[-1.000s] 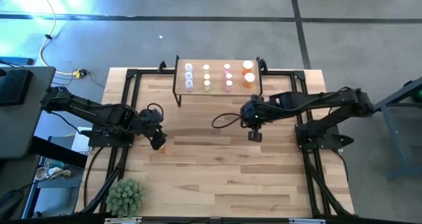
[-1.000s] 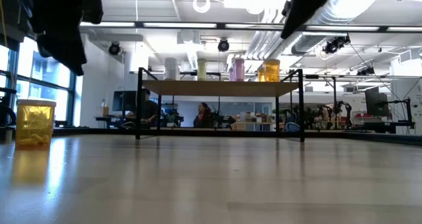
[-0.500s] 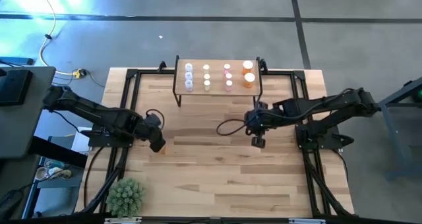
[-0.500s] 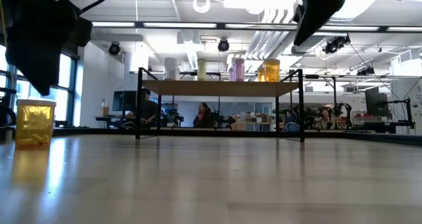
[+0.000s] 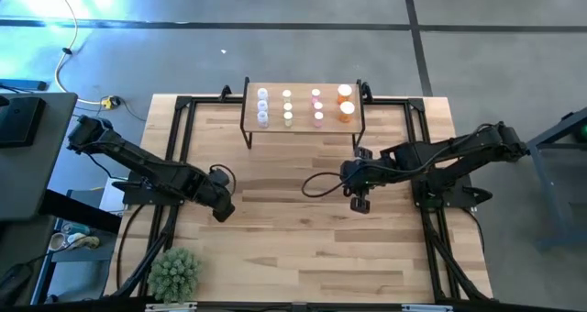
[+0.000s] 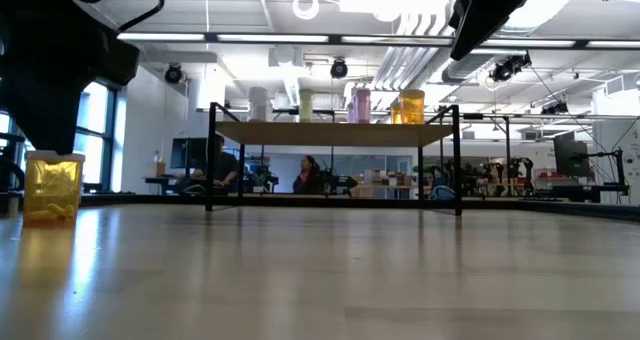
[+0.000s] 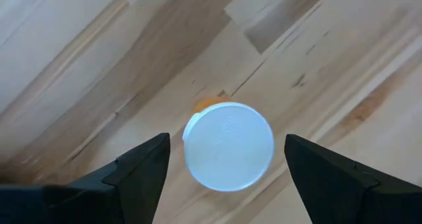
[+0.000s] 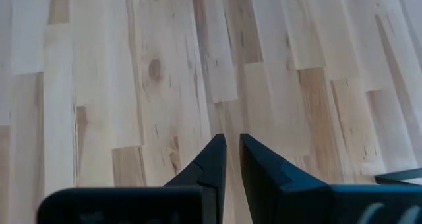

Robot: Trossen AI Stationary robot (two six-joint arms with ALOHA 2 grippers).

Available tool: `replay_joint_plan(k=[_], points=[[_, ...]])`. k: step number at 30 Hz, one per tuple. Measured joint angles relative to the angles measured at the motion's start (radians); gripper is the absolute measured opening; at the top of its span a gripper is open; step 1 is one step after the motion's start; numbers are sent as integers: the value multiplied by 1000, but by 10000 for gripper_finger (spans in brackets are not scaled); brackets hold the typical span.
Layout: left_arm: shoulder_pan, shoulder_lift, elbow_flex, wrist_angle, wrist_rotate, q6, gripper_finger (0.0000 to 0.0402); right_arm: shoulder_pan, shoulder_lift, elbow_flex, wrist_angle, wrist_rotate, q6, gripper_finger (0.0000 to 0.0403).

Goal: Pick and place medicine bottles onto shelf by color
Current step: Put the orange pill bottle on the shelf aligned with the orange pill bottle

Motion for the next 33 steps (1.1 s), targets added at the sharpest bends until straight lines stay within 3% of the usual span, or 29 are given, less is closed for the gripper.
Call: replay_joint_plan(k=[10,23,33], points=[[0,88,0,42,0,-19,280,3,0,0,26,0,0,34],[0,105,0,45,35,-19,203,3,0,0,30,0,0,34],[13,105,24,130,32,29,206,3,0,0,29,0,-1,34]])
